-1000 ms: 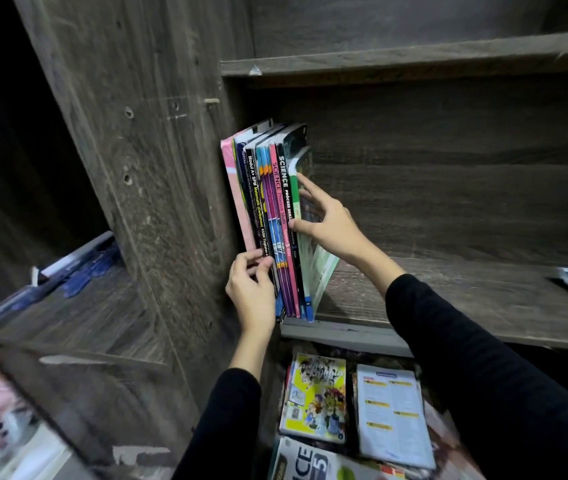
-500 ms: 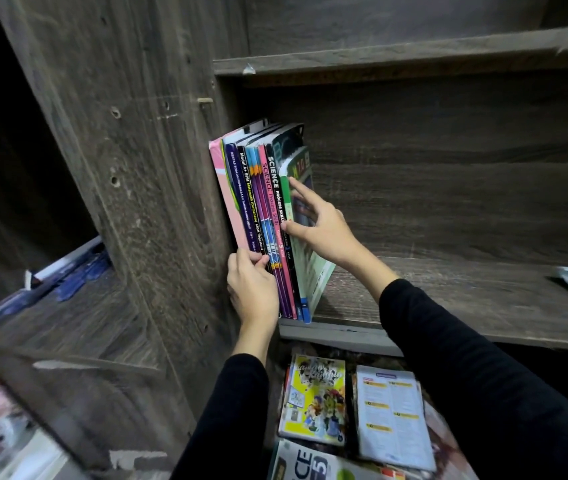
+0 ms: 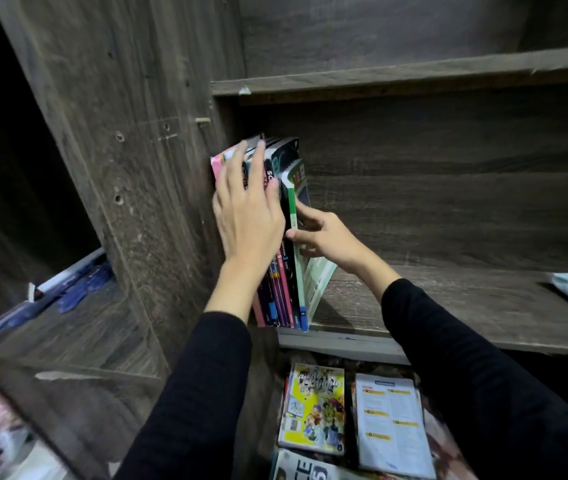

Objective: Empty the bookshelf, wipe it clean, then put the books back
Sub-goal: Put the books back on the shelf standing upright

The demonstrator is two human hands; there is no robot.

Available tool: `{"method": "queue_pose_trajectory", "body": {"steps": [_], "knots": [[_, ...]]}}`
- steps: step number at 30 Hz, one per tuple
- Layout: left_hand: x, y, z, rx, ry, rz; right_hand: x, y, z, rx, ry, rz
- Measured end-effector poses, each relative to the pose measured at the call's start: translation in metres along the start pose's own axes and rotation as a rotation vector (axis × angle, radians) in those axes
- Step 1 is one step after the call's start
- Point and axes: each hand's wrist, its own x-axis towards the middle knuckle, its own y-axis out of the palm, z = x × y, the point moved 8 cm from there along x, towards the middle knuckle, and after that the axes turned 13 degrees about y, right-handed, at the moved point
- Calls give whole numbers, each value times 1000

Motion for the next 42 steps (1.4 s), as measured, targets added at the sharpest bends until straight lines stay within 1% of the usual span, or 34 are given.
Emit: {"method": "queue_pose_trajectory", "body": {"steps": [2,4,8,12,14,16,17,19,21,24,26,29,33,34,36,38,40,42], "knots": [[10,10,1,123,34,109,1,-1,-2,-37,9,-40],[10,13,5,168,37,142,0,-2,-1,-79,8,-76],[10,12,2,225,70,120,-4,-2,0,-142,-2,-121],[8,11,-3,176,42,121,-11,-1,2,-161,-35,-164],[6,5,-7,130,23,84,-15,-3,2,-171,-51,-185],[2,-6,-12,129,58,5,-16,-2,3,-185,-64,-197],[-1,-12,-15,103,83,-34,-17,-2,3,-207,-73,-207],[-9,-19,-18,-82,88,-85,-19,-1,3,-240,-86,-234],[-14,-26,-15,-281,-10,-138,-20,1,3,-242,-78,-256],[-15,-34,-6,-483,-232,-245,-22,3,3,-269,-60,-290],[-17,-41,-6,-513,-275,-288,-24,3,4,-275,-41,-295],[-21,-55,-7,-550,-286,-322,-25,-1,3,-263,-21,-291],[-33,-79,-6,-616,-297,-431,-24,1,3,-264,-23,-285],[-38,-80,-8,-640,-306,-434,-24,3,4,-260,-34,-288],[-55,-70,-10,-685,-353,-354,-25,5,6,-260,-50,-296],[-75,-47,-9,-640,-434,-157,-26,6,7,-259,-56,-300],[-91,-29,-8,-513,-522,41,-26,6,7,-270,-58,-306],[-97,-22,-10,-493,-555,93,-27,6,6,-255,-52,-307]]}}
